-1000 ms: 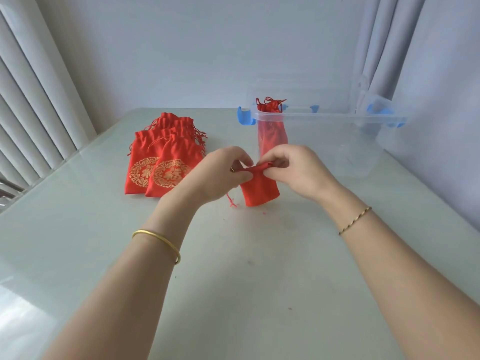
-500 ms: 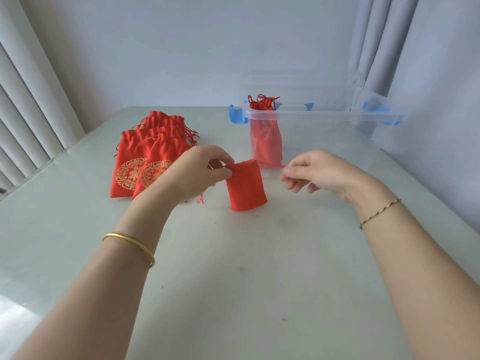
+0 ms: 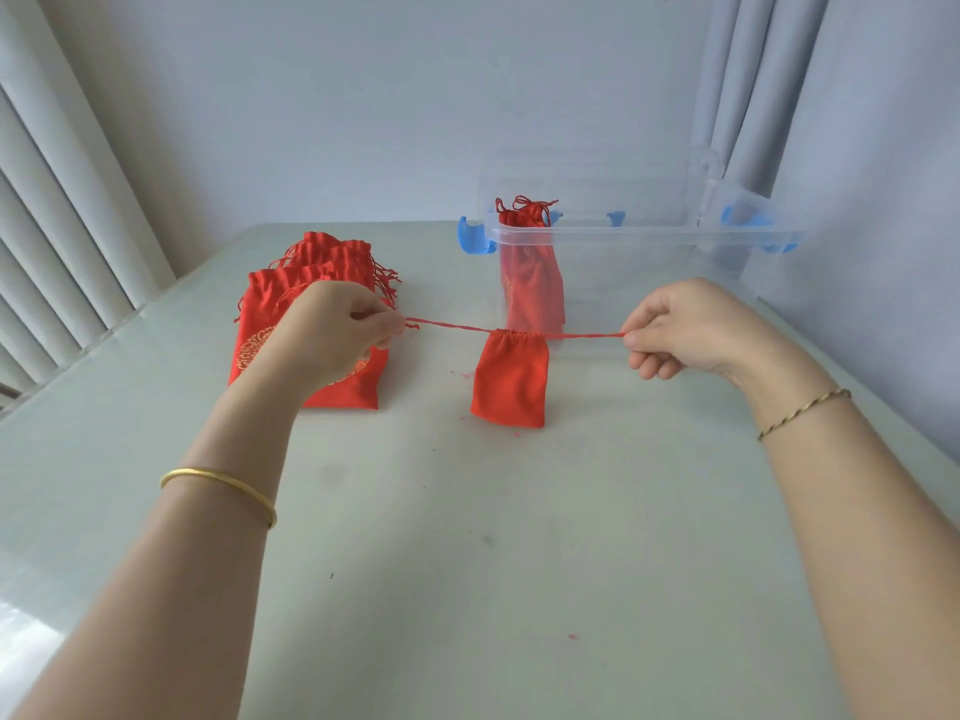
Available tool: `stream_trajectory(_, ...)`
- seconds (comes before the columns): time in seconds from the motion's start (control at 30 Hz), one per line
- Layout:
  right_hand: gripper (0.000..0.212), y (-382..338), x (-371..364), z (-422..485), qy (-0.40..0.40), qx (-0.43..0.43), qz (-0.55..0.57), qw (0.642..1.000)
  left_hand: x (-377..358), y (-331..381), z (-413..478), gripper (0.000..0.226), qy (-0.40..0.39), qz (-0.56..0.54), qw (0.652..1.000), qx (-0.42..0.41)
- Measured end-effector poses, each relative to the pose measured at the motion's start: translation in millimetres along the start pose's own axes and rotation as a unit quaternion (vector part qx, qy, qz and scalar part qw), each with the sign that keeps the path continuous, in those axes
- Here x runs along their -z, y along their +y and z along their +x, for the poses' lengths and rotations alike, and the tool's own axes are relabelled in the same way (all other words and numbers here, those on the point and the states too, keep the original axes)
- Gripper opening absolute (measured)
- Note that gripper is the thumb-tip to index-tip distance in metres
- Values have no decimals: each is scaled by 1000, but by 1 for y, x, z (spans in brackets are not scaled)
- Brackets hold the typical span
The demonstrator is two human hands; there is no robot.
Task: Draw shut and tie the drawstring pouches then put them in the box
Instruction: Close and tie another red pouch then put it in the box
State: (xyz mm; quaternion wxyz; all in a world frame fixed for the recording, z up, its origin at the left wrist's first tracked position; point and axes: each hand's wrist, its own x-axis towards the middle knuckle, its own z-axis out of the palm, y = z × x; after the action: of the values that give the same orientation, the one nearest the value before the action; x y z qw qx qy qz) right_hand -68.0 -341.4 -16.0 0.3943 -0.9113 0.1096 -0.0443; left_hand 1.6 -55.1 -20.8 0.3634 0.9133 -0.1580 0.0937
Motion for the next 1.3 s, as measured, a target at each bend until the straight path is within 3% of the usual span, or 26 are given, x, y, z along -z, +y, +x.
stream_trajectory(0.1,20,-1,-1,-1,-8,-19,8,1000,-1,1,1,25,-4,-40,999,25)
stream_trajectory(0.17,20,-2,0,-2,-29,-48,58,997,-3,0,3,29,16,-127,989,80)
stream_trajectory(0.27,22,0,3,-2,-16,-94,92,991,-2,-1,5,32,54,-300,934,184)
stream_trajectory(0.33,22,1,3,-1,6,-110,80,991,-4,1,4,32,59,-352,910,211)
stream_trajectory(0.43,21,-1,0,0,42,-110,71,991,-4,11,4,33,61,-431,878,198)
stream_trajectory(0.53,20,-9,1,-1,67,-81,107,989,1,24,2,35,3,-543,828,143)
stream_trajectory(0.67,24,-27,5,-10,25,-10,234,972,0,46,-5,35,-77,-633,766,74)
stream_trajectory(0.73,25,-39,3,-16,1,33,272,962,-5,57,-10,30,-98,-607,786,63)
stream_trajectory(0.87,24,-61,-9,-25,-33,112,290,950,-14,66,-19,14,-142,-443,885,10)
stream_trajectory(0.97,22,-71,-19,-30,-37,156,296,942,-18,69,-22,16,-151,-356,922,-17)
stream_trajectory(1.1,21,-76,-27,-31,-11,171,314,934,-20,72,-24,22,-134,-319,937,-47)
stream_trajectory(1.2,30,-73,-29,-27,-5,105,354,929,-20,71,-22,24,-124,-350,928,-34)
stream_trajectory(1.3,21,-67,-33,-24,-24,66,314,947,-19,70,-22,15,-132,-381,915,-19)
